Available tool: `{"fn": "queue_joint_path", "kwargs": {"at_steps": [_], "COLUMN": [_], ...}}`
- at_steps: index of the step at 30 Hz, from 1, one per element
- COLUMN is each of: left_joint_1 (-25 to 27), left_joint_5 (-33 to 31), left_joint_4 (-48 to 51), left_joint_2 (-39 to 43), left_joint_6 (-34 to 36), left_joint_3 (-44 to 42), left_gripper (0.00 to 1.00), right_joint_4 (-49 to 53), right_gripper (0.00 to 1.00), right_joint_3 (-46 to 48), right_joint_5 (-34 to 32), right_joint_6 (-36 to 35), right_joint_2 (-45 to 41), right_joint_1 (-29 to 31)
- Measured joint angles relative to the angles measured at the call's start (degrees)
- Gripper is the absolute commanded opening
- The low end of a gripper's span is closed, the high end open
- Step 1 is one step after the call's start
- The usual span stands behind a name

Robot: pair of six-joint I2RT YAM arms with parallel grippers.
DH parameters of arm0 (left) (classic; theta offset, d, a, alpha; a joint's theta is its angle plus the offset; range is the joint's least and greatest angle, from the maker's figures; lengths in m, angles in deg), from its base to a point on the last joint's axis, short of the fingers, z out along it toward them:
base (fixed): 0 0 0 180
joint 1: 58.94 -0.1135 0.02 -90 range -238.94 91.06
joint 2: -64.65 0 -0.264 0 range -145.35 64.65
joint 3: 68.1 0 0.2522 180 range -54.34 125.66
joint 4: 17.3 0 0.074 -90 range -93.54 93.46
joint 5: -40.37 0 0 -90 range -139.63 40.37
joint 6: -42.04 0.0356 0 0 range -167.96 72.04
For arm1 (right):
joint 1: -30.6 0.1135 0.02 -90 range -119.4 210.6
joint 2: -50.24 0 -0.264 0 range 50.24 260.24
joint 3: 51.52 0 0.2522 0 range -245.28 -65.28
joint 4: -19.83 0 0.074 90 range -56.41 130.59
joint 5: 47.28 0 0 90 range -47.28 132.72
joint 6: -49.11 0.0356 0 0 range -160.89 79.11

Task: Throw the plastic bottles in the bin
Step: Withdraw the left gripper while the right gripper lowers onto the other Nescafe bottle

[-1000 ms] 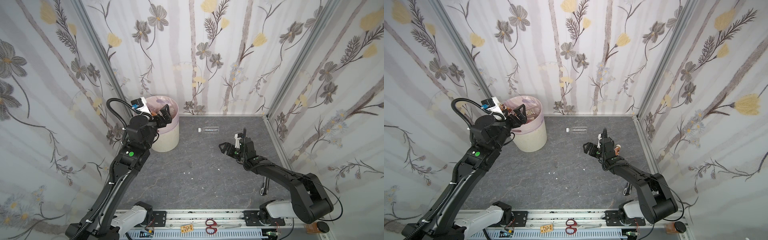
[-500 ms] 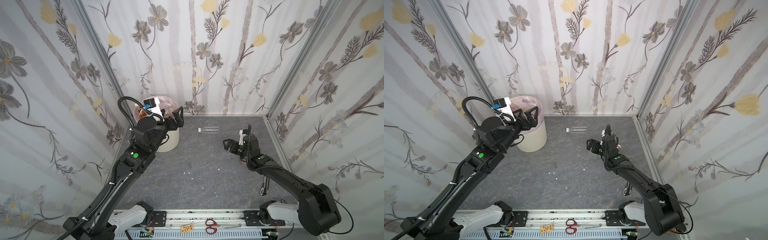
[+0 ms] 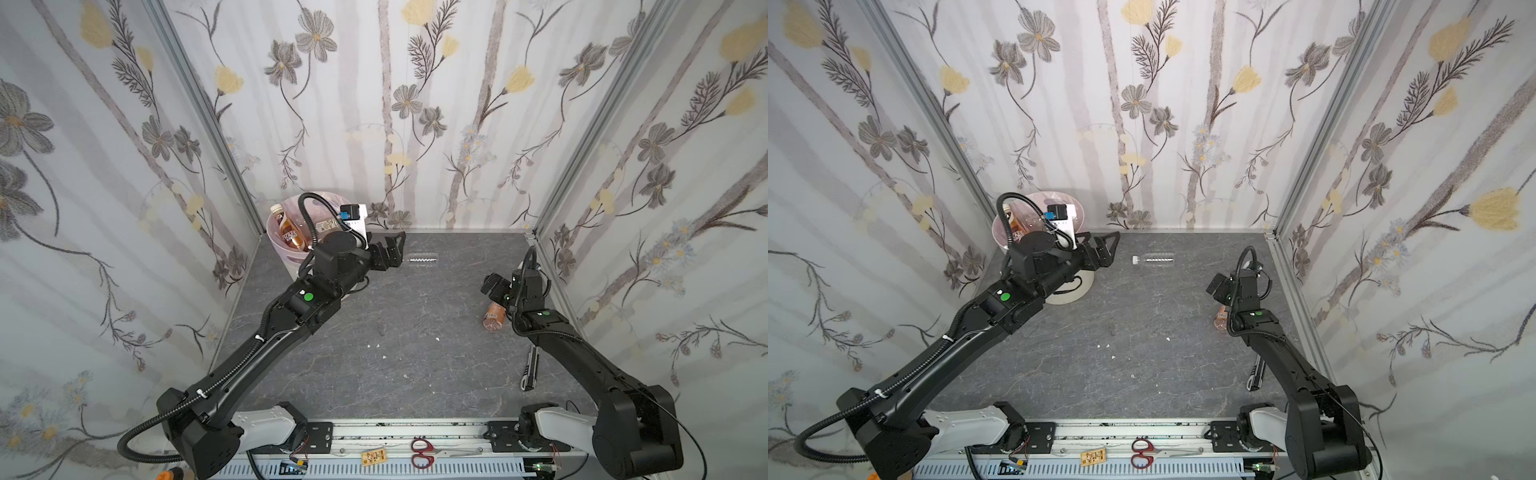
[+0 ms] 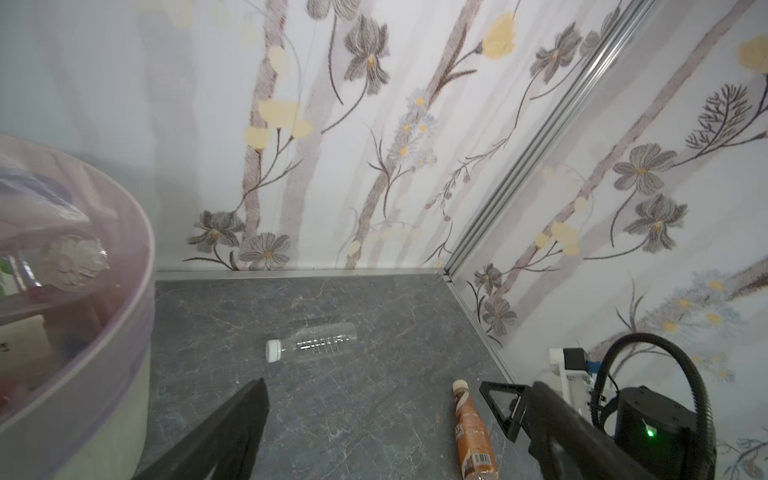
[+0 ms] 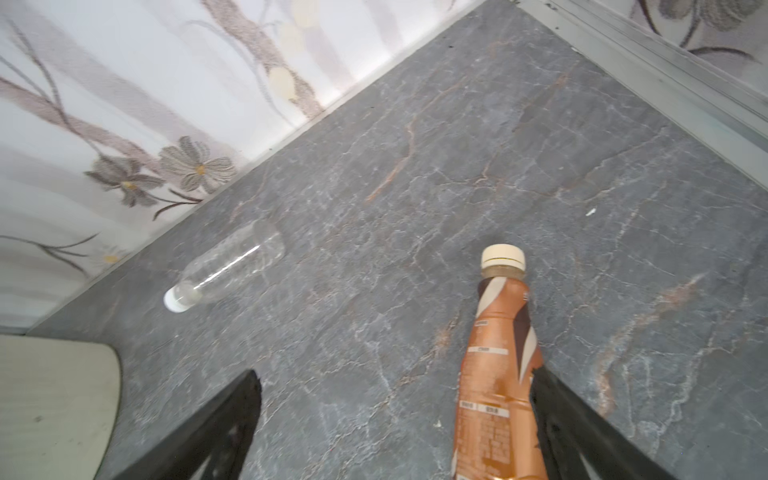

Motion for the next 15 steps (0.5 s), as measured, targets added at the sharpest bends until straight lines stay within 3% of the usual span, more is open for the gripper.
{"fn": "queue_joint_path", "kwargs": {"at_steps": [8, 15], "left_joint_1": [7.56, 9.73], "left_joint_5": [1.44, 2.47], "left_joint_4": [-2.01, -3.76], "left_joint_2": [-9.92, -13.46], "left_joint_6": [-1.73, -2.51], "left_joint_3": [-2.86, -4.31], "left_gripper": [1.00, 1.00], "right_joint_4": [3.50, 4.09], "right_gripper": [1.00, 1.00], "right_joint_3": [1.60, 5.03], "right_joint_5": [-1.01, 0.17], "right_joint_6": [0.87, 1.05], "right_joint_2": [3.30, 5.20], "right_joint_1": [-1.29, -1.55]}}
